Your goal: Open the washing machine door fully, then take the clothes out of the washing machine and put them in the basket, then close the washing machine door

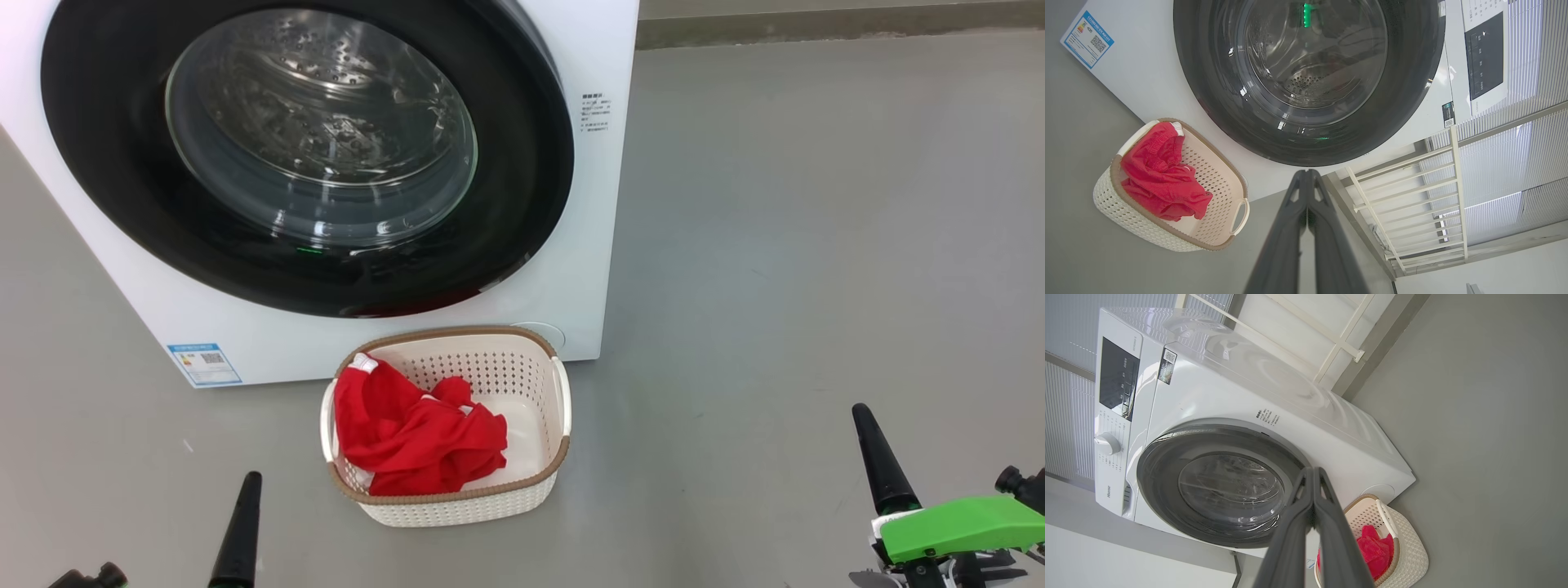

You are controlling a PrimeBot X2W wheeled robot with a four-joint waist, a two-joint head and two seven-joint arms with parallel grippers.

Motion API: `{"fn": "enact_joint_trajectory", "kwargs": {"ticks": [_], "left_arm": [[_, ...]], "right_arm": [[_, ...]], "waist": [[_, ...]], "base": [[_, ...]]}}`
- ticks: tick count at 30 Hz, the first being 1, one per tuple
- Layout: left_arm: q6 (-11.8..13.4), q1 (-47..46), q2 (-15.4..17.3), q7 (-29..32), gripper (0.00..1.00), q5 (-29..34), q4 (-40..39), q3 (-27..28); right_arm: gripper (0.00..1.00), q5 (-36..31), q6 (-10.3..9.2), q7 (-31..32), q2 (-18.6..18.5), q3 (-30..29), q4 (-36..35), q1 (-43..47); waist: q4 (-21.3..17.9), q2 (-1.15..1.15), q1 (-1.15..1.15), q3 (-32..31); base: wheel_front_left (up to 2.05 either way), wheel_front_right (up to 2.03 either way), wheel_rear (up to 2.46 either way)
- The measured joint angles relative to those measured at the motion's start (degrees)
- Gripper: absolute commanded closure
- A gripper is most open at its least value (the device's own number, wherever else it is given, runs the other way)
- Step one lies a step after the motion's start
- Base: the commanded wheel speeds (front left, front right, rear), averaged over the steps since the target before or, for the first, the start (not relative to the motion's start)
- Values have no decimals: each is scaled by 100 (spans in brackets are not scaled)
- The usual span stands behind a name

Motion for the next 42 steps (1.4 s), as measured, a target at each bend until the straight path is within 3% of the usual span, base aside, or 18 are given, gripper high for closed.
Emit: {"fn": "enact_joint_trajectory", "kwargs": {"ticks": [37, 42], "left_arm": [[0, -431, -18, 580, 100, -2238, 425, 47], [0, -481, -20, 624, 100, -2325, 446, 56]], "right_arm": [[100, 2275, -2, 617, -36, -158, 142, -246], [100, 2405, -9, 652, -38, -169, 149, -320]], "waist": [[55, 0, 0, 39], [58, 0, 0, 40]], "base": [[0, 0, 0], [0, 0, 0]]}}
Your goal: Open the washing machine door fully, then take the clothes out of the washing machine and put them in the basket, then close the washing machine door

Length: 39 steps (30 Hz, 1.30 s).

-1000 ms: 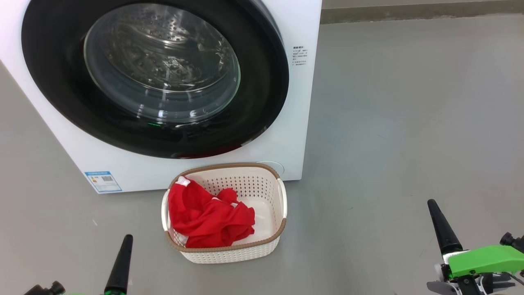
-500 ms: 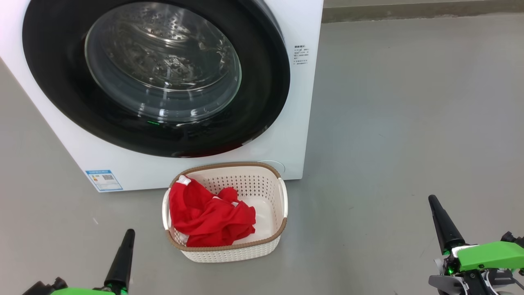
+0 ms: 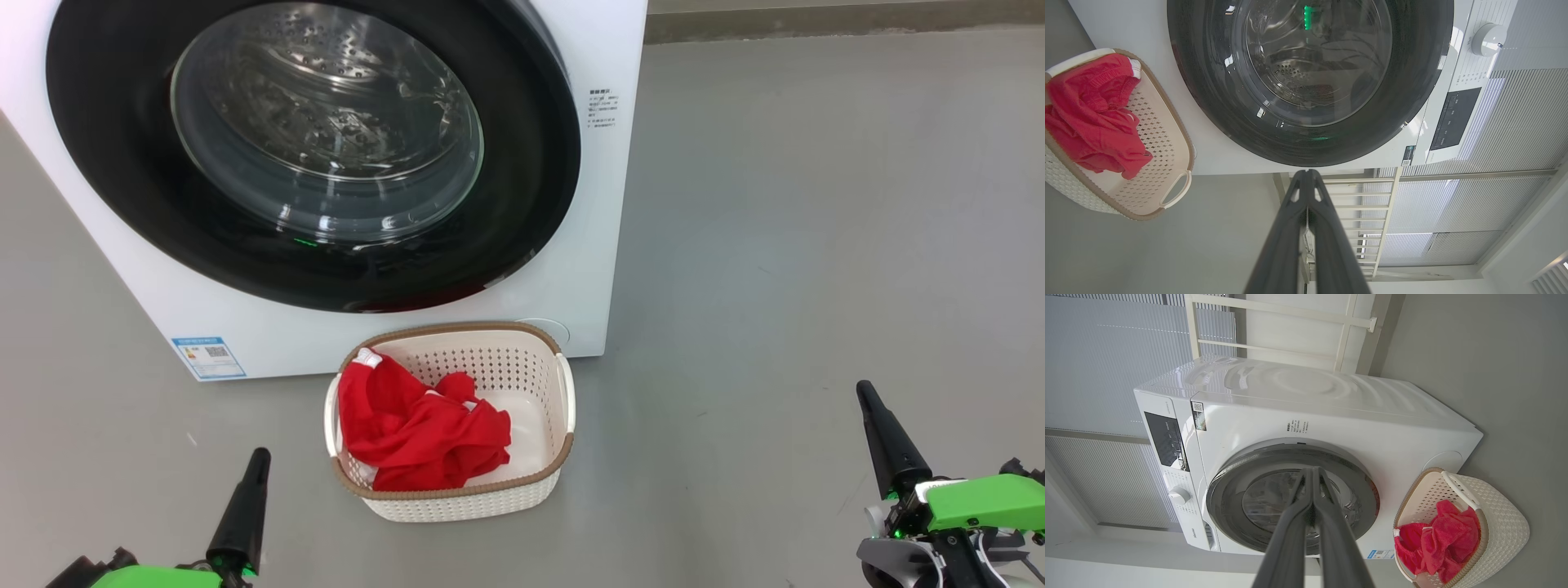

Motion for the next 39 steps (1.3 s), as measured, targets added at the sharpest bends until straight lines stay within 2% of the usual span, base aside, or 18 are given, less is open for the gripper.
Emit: {"fn": "enact_joint_trajectory", "kwargs": {"ticks": [39], "left_arm": [[0, -1, -5, 3, 100, 1, 8, 37]], "right_arm": [[100, -4, 0, 24, 3, -40, 1, -12]], "waist": [[0, 0, 0, 0]], "base": [[0, 0, 0]]}}
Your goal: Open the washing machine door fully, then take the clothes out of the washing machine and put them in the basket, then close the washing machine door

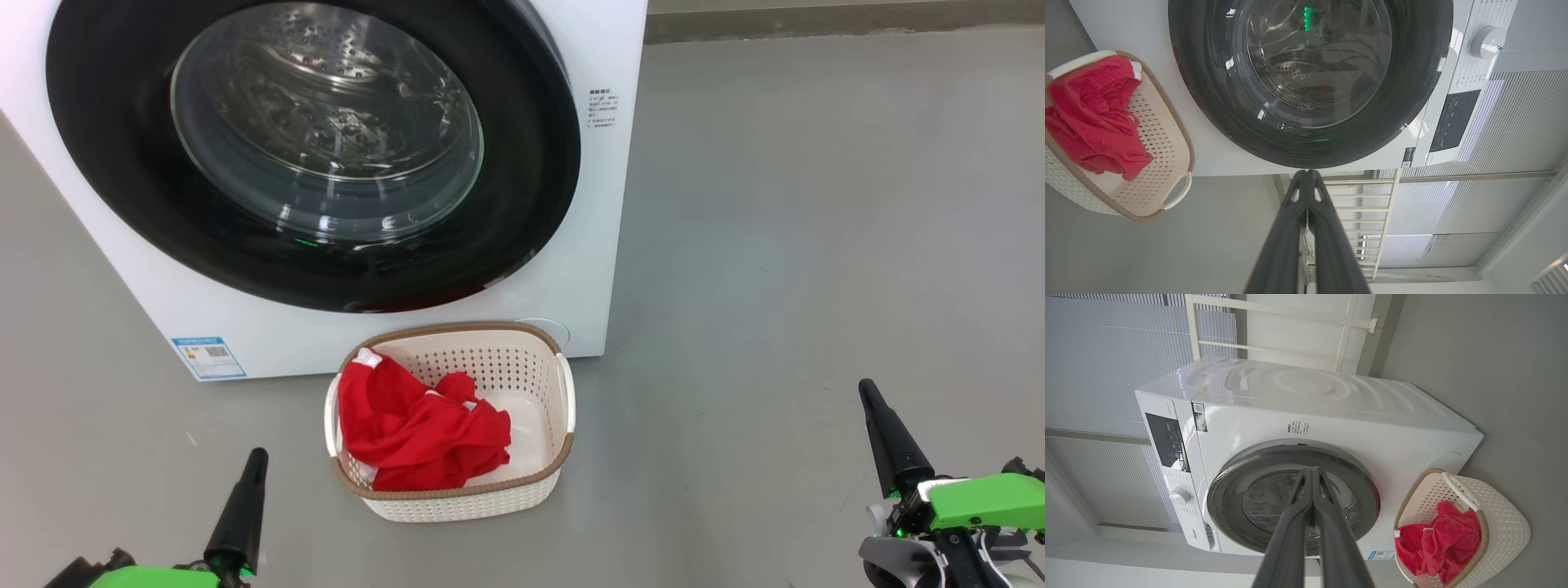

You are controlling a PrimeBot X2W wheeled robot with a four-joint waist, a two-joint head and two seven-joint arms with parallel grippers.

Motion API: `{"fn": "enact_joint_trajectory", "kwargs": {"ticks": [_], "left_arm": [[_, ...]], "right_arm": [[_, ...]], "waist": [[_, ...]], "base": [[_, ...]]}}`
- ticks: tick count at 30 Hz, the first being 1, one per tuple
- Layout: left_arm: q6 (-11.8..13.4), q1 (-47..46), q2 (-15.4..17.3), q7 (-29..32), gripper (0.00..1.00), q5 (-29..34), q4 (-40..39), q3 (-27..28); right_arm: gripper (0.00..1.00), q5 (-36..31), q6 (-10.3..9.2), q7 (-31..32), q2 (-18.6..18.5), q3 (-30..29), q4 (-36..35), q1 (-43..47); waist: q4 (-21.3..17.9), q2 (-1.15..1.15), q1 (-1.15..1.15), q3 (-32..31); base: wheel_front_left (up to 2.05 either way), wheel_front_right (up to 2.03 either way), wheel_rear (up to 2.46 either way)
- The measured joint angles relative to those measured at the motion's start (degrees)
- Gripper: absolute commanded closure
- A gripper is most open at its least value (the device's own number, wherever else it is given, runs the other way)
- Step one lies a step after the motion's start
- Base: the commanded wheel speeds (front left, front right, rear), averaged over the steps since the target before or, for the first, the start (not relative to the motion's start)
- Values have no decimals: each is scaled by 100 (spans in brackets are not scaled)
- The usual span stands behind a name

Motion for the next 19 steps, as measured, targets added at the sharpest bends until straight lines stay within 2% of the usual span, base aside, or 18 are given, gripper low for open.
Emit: {"fn": "enact_joint_trajectory", "kwargs": {"ticks": [19], "left_arm": [[0, -1, -18, 48, 100, 0, 1, 11]], "right_arm": [[100, -1, 0, 18, 2, -13, 0, -1]], "waist": [[0, 0, 0, 0]], "base": [[0, 0, 0]]}}
